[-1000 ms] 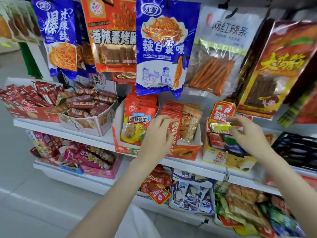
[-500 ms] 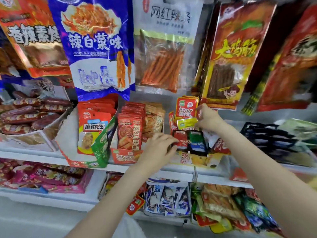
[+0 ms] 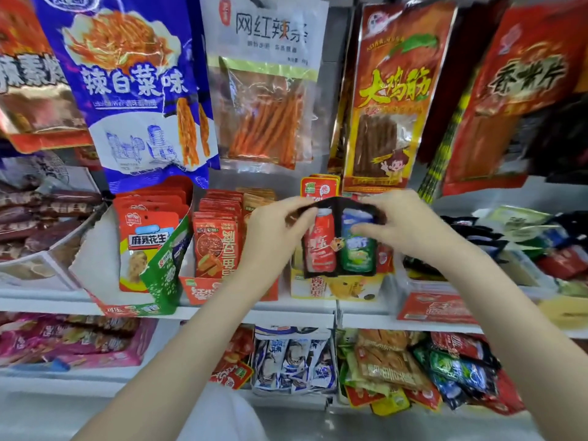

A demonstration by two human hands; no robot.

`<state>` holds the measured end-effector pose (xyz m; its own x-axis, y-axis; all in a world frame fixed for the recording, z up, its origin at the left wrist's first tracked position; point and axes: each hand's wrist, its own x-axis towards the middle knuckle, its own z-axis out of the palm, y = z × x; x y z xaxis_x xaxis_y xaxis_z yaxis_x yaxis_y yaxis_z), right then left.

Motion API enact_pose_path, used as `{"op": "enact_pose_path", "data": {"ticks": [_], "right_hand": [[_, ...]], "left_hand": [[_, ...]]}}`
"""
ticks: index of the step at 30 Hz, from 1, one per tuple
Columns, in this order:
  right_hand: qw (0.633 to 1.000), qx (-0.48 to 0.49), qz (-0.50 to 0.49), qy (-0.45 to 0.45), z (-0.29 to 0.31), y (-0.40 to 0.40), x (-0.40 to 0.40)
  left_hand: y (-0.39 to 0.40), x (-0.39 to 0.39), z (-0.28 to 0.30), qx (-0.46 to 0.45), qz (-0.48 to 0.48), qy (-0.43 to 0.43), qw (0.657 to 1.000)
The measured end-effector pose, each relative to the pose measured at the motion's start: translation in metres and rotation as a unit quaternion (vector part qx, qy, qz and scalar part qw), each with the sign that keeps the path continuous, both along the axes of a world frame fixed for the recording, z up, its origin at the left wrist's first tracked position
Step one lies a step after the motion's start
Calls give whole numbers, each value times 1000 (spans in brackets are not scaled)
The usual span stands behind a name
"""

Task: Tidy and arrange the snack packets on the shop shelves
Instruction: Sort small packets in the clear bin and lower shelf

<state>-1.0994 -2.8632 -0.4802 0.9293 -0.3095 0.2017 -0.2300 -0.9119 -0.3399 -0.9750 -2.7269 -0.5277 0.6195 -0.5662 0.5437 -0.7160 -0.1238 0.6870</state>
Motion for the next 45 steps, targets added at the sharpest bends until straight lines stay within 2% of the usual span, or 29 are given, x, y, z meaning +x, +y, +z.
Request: {"op": "enact_pose_path", "data": {"ticks": [1,2,6,9,12,15,18,21,24,26,29,31,33,37,41,42,45], "right_hand": [[998,-35,-28,-40,4,-5,-11],[996,-26,-51,-75,8,-11,-24],[958,135,-115,-223,20,-49,-81],[905,246,-152,-312,18,-76,-117],[873,304,-167,-344,9,-89,-144],[871,331,-174,-318,-9,-97,-156],[895,319,-185,-251,-29,-104,-157],[913,309,-185,-191,-45,-110,-153],[952,215,-183,-118,-48,-114,-151],[970,164,-159,-83,-49,-122,-150],[973,155,-155,-71,-44,-130,-147],[969,188,-155,-47,-44,-136,-145],[962,219,-159,-27,-43,-139,-144],[963,210,-170,11,-45,-145,-142],[962,213,-164,44,-46,-155,-139],[959,227,-166,45,-48,-158,-140],[948,264,-171,39,-49,-162,-141]], "left_hand": [[-5,-8,6,-11,-14,-7,1000],[-10,-15,10,-19,-28,-13,999],[-32,-40,15,-10,-88,-8,996],[-51,-56,8,82,-156,-18,984],[-72,-76,9,216,-235,-82,944],[-92,-87,12,294,-240,-131,916],[-109,-91,12,325,-217,-169,905],[-120,-95,9,353,-234,-199,883],[-131,-98,10,373,-261,-227,861],[-138,-98,14,372,-287,-208,858],[-148,-93,20,403,-317,-206,833],[-152,-88,19,428,-326,-213,816],[-156,-84,15,429,-318,-233,812],[-167,-84,10,434,-317,-266,800],[-177,-84,7,535,-323,-296,722],[-178,-83,6,549,-323,-292,713],[-178,-81,5,522,-333,-306,723]]}}
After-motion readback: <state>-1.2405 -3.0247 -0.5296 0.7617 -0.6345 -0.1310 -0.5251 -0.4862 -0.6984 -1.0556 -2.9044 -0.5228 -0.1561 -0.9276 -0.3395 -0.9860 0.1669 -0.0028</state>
